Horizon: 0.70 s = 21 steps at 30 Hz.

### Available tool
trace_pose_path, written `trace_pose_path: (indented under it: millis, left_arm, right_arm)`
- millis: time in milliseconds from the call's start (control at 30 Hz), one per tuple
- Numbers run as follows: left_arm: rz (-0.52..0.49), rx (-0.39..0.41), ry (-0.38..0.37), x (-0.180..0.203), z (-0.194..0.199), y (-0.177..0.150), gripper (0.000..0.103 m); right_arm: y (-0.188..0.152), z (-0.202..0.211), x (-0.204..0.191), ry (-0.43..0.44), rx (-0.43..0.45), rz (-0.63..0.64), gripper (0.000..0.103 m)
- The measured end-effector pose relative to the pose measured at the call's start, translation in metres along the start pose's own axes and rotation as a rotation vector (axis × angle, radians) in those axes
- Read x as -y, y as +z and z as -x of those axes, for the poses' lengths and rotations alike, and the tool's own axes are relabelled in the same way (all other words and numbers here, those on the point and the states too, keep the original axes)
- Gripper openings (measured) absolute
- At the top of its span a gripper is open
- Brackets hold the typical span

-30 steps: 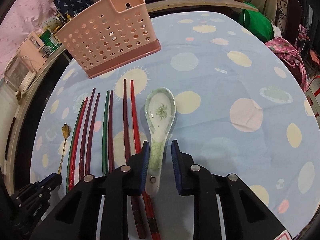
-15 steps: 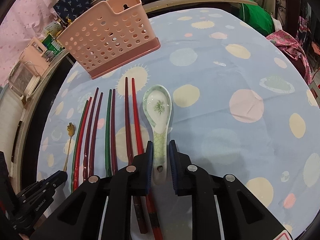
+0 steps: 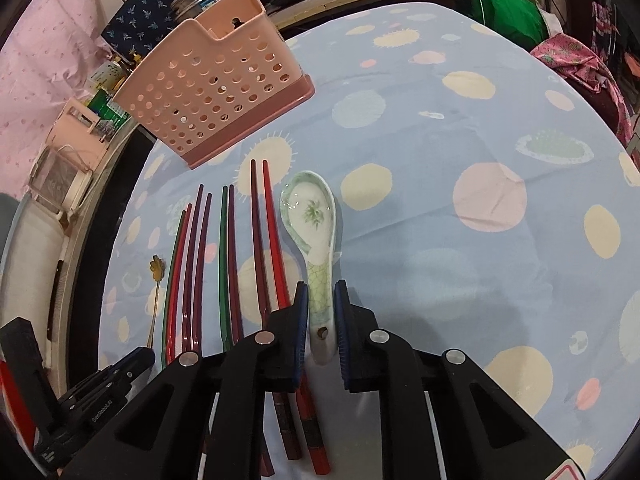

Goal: Organize utensils
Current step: 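Lift both spoons and carry them toward the pink caddy with both tools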

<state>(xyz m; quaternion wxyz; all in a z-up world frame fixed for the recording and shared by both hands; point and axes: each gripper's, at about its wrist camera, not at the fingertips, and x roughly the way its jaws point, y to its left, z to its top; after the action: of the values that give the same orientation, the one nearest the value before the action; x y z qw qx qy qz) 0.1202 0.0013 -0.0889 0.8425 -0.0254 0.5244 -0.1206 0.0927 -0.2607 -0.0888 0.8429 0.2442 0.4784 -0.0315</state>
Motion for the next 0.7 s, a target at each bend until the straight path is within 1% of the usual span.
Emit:
trace_pose_path:
  millis: [33,167,433,567,700]
  left_arm:
    - [0.003,0.0,-0.004,-0.001,0.0,0.0,0.011]
    - [0.017,-0.002,-0.022,-0.004,0.0,0.0,0.011]
    - [0.058,-0.005,-0.059,-0.011,0.004,-0.003,0.01]
    - [0.058,0.024,-0.05,-0.011,0.017,-0.004,0.01]
    - [0.05,0.073,-0.037,-0.01,0.037,0.0,0.01]
  right_arm:
    - [-0.002,-0.001,0.0,0.0,-0.004,0.002,0.01]
    - [-0.007,-0.003,0.0,-0.012,-0.007,0.017,0.008]
    - [-0.011,0.006,-0.003,-0.038,0.014,0.052,0.007]
    - [-0.009,0.024,-0.005,-0.056,0.055,0.067,0.007]
    - [-0.005,0.043,-0.007,-0.073,0.099,0.084,0.006]
